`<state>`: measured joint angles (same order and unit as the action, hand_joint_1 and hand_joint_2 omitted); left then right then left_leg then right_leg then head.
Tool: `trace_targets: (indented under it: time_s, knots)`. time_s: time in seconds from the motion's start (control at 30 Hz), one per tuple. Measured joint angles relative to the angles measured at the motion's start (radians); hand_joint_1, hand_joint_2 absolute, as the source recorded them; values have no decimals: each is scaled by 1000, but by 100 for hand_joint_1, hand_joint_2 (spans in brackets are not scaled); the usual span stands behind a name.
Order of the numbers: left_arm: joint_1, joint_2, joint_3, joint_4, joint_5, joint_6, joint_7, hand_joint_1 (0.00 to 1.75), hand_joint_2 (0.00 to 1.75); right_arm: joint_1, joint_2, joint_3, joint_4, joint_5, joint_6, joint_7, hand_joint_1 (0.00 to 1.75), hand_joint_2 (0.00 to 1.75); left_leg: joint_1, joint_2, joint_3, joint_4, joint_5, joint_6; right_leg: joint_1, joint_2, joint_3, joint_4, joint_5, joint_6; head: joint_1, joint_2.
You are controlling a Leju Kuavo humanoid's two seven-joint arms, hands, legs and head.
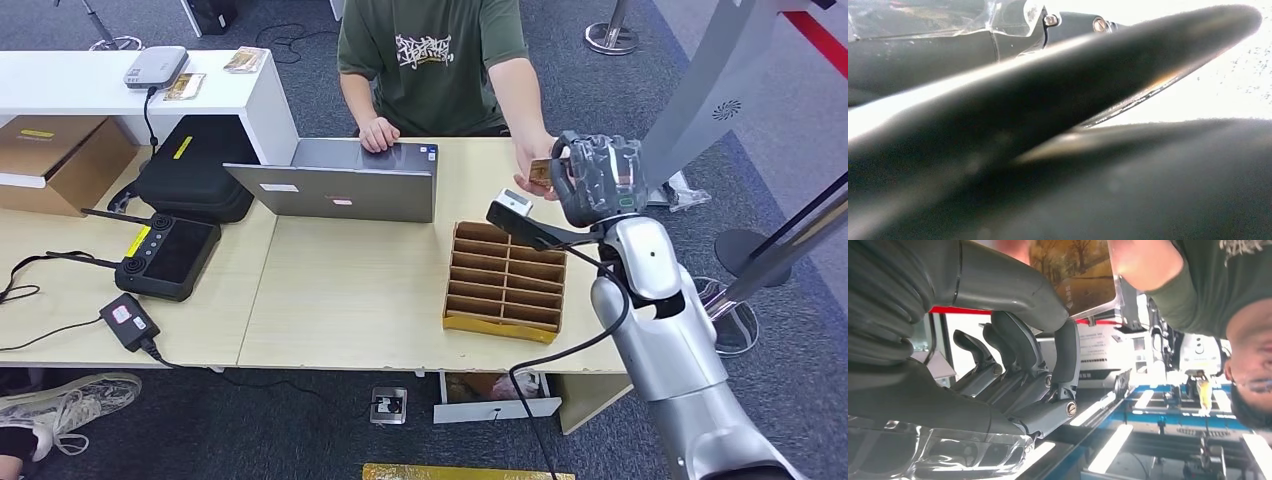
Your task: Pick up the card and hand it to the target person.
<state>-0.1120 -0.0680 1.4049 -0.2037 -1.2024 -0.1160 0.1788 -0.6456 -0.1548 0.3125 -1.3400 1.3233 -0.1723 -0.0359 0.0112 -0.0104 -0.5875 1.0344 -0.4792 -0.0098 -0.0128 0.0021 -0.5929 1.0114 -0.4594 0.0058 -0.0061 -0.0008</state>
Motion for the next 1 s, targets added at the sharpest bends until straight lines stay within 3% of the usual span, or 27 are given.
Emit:
trace_targets:
  time_s: [0.1,0.23,0.43,0.57,0.73,0.93,1.0]
  knots:
    - [0,0,-3,0,0,0,-1,0,0,-6,0,0,-10,1,2,0,169,175,0,0,0,0,0,0,0,0,0,0,0,0,0,0]
    - [0,0,-5,0,0,0,-1,0,0,-14,0,0,-11,2,7,-1,0,175,0,0,0,0,0,0,0,0,0,0,0,0,0,0]
    - [0,1,-6,0,0,0,-1,0,0,-16,0,0,-8,-10,8,-14,0,175,0,0,0,0,0,0,0,0,0,0,0,0,0,0]
    - [0,1,-9,0,-1,0,-1,0,0,-3,5,0,-10,-54,-42,-64,0,175,0,0,0,0,0,0,0,0,0,0,0,0,0,0]
    - [-2,0,-14,0,-3,0,-1,0,0,94,57,0,-5,-296,-142,-279,0,175,1,0,0,0,0,0,0,0,0,0,-1,0,0,0]
    - [-3,-3,-14,0,12,0,-2,0,0,298,188,0,93,-717,-142,-589,0,175,1,0,0,-1,-1,-1,1,-1,0,0,-3,-1,0,0]
    - [-4,-5,-14,0,12,0,-3,0,0,346,221,0,128,-811,-145,-641,0,175,1,0,0,-1,-1,-1,1,-1,0,0,-3,-1,0,0]
